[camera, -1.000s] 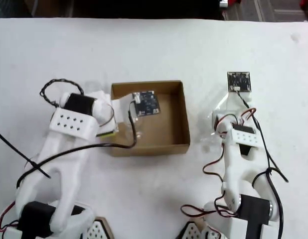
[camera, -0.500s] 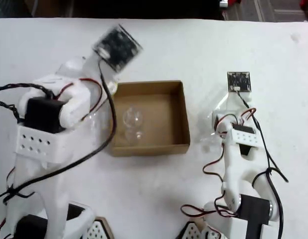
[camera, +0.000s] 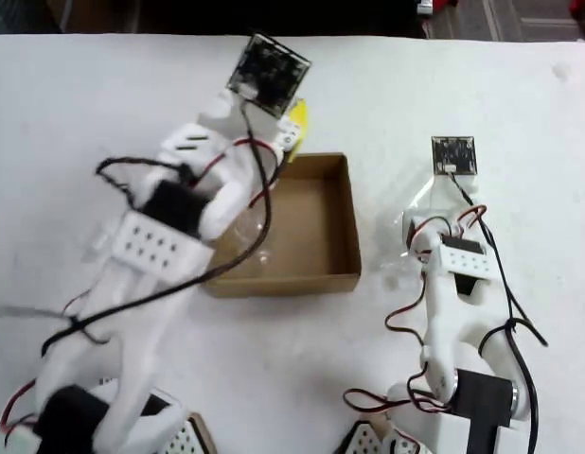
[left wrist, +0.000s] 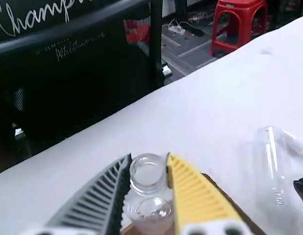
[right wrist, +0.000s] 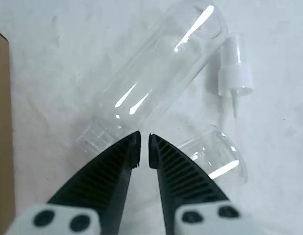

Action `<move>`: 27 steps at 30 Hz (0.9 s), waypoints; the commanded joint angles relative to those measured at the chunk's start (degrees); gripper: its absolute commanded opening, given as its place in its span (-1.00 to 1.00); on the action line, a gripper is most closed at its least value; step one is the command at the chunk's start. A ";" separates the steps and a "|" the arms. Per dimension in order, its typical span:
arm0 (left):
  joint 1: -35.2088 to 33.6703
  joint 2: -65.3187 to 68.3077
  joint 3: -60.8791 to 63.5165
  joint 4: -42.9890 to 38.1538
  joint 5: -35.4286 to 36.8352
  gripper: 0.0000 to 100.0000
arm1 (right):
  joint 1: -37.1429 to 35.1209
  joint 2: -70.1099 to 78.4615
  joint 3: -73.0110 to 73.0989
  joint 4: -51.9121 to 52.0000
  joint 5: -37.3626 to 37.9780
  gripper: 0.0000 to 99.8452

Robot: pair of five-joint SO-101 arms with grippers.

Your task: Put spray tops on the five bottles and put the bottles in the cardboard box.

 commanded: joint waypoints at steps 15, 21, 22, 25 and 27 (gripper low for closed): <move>-1.01 10.24 4.75 -9.23 8.62 -0.95 | 0.48 -0.13 -2.02 -2.33 -0.26 -0.96; -2.86 14.46 7.82 -14.51 8.62 -0.95 | 0.48 -0.13 -2.02 -2.24 -0.26 -0.96; -2.95 14.73 8.26 -14.86 8.62 -0.95 | 0.48 -0.13 -2.02 -2.24 -0.26 -0.96; -2.95 14.73 8.62 -14.86 8.53 -0.95 | 0.48 -0.13 -2.02 -2.24 -0.26 -0.96; -2.86 14.99 8.35 -15.03 8.62 -0.95 | 0.48 -0.13 -2.02 -2.33 -0.26 -0.96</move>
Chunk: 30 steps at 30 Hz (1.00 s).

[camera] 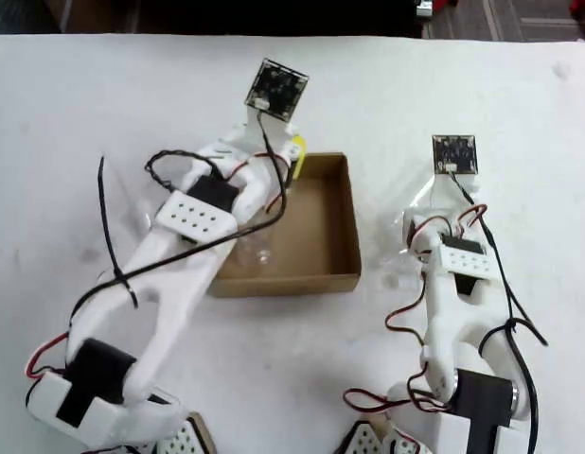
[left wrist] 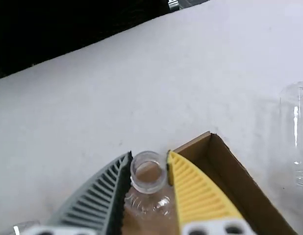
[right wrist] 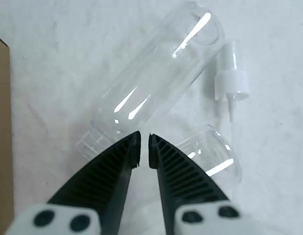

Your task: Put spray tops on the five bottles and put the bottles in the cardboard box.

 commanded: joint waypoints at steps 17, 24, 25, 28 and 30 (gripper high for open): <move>-0.57 -0.13 7.30 -14.33 0.44 -0.95 | 0.48 -0.04 -2.02 -1.19 -0.26 -0.96; -0.84 -0.04 7.47 -14.33 0.35 -0.95 | 0.48 -0.04 -1.41 -1.36 -0.26 -0.96; -1.19 -0.04 7.56 -14.33 0.35 -0.95 | 0.48 -0.04 -1.41 -1.36 -0.26 -0.96; -1.54 -0.04 7.56 -14.33 0.35 -0.95 | 0.48 -0.04 -1.41 -1.36 -0.26 -0.96; -1.54 0.04 7.65 -14.07 0.35 -0.94 | 0.48 -0.04 -1.41 -1.36 -0.26 -0.96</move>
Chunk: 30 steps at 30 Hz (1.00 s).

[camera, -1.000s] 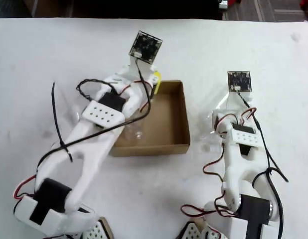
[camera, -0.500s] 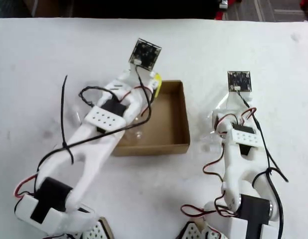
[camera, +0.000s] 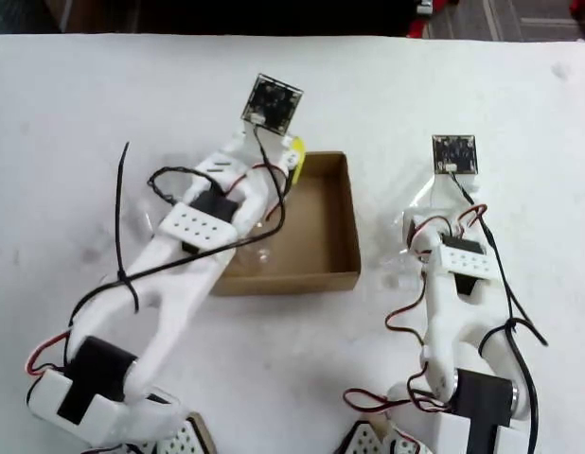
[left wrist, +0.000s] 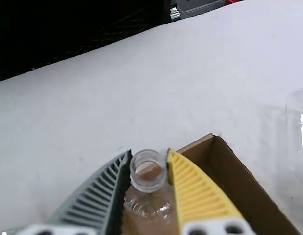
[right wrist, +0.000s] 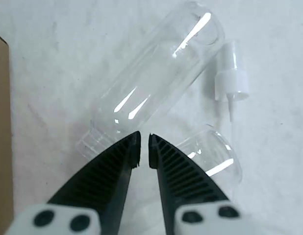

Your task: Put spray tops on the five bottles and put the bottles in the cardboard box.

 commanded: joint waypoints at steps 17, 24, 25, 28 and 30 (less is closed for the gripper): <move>-1.19 -0.48 1.32 -2.99 0.26 -0.90 | 0.40 -0.13 -1.23 -1.36 -0.26 -0.96; -1.19 -0.66 2.99 -3.34 0.53 -0.76 | 0.40 -0.13 -1.23 -1.36 -0.26 -0.96; -1.27 -0.66 2.99 -3.34 0.53 -0.76 | 0.40 -0.13 -1.23 -1.36 -0.26 -0.96; -1.27 -0.66 2.99 -3.34 0.53 -0.76 | 0.40 -0.13 -1.23 -1.36 -0.26 -0.96; -1.27 -0.92 3.08 -3.34 0.53 -0.76 | 0.40 -0.13 -1.23 -1.45 -0.26 -0.96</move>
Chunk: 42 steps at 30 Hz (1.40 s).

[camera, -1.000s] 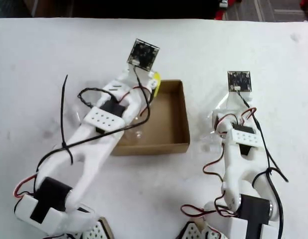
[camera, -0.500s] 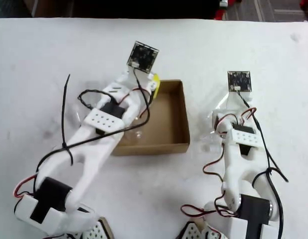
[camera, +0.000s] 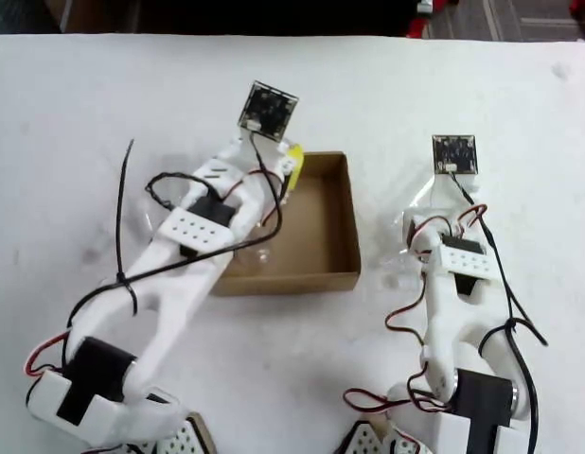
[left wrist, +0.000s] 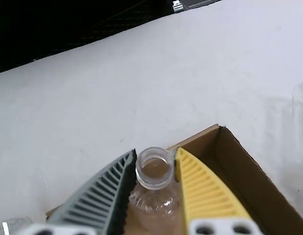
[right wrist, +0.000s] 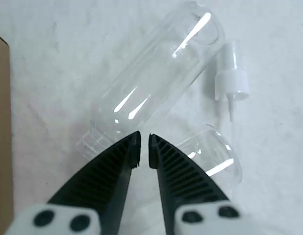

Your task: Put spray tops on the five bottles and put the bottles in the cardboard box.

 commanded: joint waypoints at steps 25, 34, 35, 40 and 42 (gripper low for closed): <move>-0.66 -9.27 -5.19 12.57 0.53 -0.63 | 0.31 -0.13 -1.05 -2.51 -0.26 -0.96; -2.59 -15.87 -5.71 16.53 0.62 -0.55 | 0.31 -0.13 -1.05 -2.51 -0.26 -0.96; -3.65 -16.66 -5.80 16.44 0.62 -0.55 | 0.31 -0.13 -1.05 -2.51 -0.26 -0.96; -11.12 -25.63 -5.80 19.43 0.18 -0.54 | 0.31 -0.13 -1.05 -2.51 -0.26 -0.96; -14.46 -30.11 -5.80 23.47 -2.73 -0.54 | 0.31 -0.13 -1.05 -2.51 -0.26 -0.96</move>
